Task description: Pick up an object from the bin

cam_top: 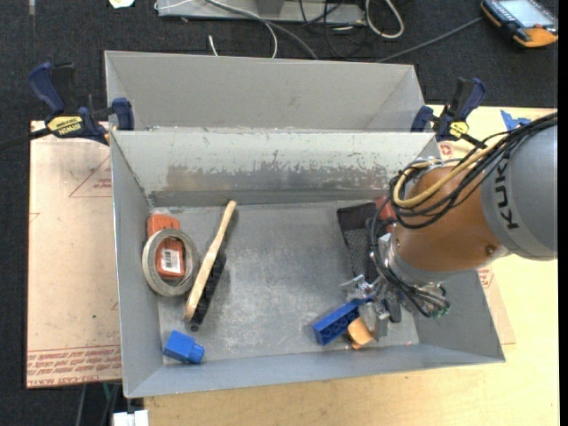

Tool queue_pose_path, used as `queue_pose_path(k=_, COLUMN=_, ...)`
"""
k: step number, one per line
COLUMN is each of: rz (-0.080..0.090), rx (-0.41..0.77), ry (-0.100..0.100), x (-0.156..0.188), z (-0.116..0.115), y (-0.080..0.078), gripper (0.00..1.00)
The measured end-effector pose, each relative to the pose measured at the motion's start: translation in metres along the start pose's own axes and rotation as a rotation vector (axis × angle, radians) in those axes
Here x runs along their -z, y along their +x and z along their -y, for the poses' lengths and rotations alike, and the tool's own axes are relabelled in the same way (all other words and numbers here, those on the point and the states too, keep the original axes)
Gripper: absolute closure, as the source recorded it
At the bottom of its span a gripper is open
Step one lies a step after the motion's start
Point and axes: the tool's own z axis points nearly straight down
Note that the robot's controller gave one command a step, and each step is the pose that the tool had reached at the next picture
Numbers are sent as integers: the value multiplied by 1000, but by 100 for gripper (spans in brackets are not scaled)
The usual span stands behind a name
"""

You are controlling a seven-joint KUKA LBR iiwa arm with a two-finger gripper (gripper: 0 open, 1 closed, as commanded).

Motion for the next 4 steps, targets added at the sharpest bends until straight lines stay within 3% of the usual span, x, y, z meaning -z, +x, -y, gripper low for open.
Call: queue_pose_path(k=4, rz=0, rx=0, ry=0, x=0, z=0, y=0, gripper=100)
